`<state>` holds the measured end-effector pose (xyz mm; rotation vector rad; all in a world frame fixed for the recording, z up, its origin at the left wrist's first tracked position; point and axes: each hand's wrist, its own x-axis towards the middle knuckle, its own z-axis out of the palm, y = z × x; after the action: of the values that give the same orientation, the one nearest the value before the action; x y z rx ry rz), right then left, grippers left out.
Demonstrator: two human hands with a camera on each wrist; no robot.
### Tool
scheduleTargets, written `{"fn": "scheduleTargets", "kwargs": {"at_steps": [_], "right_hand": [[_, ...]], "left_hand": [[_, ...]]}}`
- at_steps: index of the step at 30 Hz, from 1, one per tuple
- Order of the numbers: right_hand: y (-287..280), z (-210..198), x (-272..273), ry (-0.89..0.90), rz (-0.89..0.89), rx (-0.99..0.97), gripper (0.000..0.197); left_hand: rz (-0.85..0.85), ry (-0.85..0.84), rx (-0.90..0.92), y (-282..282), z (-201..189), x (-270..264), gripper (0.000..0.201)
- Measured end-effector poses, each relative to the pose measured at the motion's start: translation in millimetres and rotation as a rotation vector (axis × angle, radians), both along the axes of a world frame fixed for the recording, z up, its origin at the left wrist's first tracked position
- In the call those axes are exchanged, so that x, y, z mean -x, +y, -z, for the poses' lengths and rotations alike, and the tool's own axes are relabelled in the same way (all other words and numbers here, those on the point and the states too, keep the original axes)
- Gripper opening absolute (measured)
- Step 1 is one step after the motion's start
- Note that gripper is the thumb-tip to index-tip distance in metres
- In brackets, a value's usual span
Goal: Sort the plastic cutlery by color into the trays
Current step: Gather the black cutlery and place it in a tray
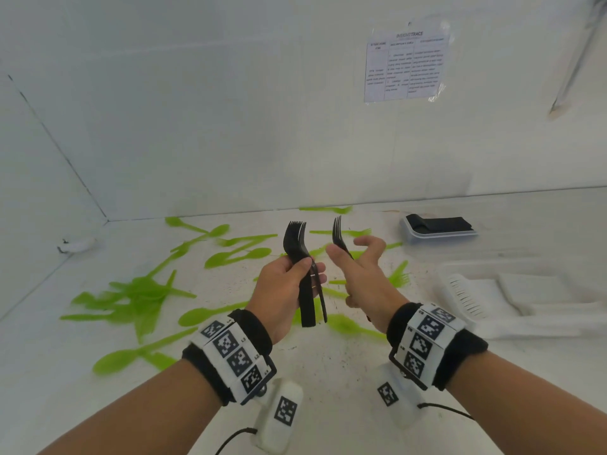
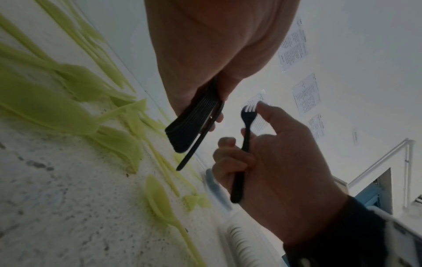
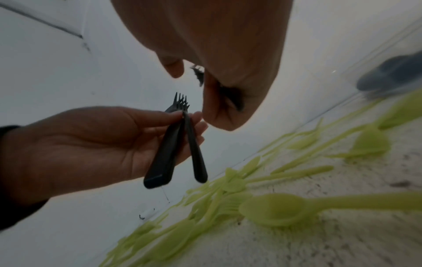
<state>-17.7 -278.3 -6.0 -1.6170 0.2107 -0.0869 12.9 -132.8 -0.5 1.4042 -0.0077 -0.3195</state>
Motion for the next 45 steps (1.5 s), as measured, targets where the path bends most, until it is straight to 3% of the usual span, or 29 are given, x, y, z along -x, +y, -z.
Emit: {"fn": "scheduleTargets", "kwargs": {"at_steps": [3, 6, 10, 15, 19, 24, 28, 30, 32, 36, 39, 41, 45], "right_hand": [[6.5, -8.4, 1.5, -0.041, -0.078, -0.022, 0.016], [11.2, -1.6, -3.0, -0.125, -0.048, 0.098, 0.033], [6.7, 7.5, -3.2, -0.173, -0.005, 0.228, 0.038], [10.5, 8.6, -1.8, -0.19, -0.004, 0.042, 0.037], [14.6, 5.9, -4.8, -0.207, 0.027, -0.018, 0.039], [13.2, 9.1, -8.3, -0.099, -0.07, -0.243, 0.042], [13.3, 13.8, -10.1, 0.014, -0.011, -0.42, 0.025], [12.8, 12.1, -9.7, 0.121, -0.111, -0.475, 0.038], [9.5, 9.1, -10.8, 0.178, -0.206, -0.419, 0.051], [-6.5, 1.2, -17.0, 0.109, -0.199, -0.193, 0.037], [-24.4, -2.5, -29.1, -0.161, -0.102, 0.368, 0.025], [-40.5, -4.8, -36.0, -0.263, -0.021, 0.706, 0.024], [-75.7, -18.9, -34.5, -0.214, 0.038, 1.003, 0.031]], "left_hand": [[0.008, 0.014, 0.05, -7.1, -0.5, 2.7, 0.019], [-0.015, 0.008, 0.089, -13.4, 0.4, 4.5, 0.02], [-0.052, -0.025, 0.098, -15.2, 4.4, 4.5, 0.021], [-0.117, -0.092, 0.058, -21.7, 6.4, 4.8, 0.018], [-0.035, -0.067, 0.074, -26.4, 1.7, 6.2, 0.023], [0.003, 0.021, 0.153, -26.2, -1.6, 3.9, 0.024], [-0.057, 0.009, 0.128, -22.9, -0.9, -5.9, 0.023], [0.001, 0.024, 0.086, -22.3, -4.4, -6.9, 0.024], [0.066, 0.01, 0.059, -21.2, -5.9, -9.7, 0.027], [0.148, -0.012, 0.026, -17.1, -4.8, -25.1, 0.024], [0.161, 0.013, 0.125, -10.9, -10.7, -45.6, 0.019], [0.185, -0.066, 0.145, -8.0, -13.3, -60.0, 0.021], [0.283, -0.38, -0.146, -11.9, -15.6, -84.0, 0.026]]}}
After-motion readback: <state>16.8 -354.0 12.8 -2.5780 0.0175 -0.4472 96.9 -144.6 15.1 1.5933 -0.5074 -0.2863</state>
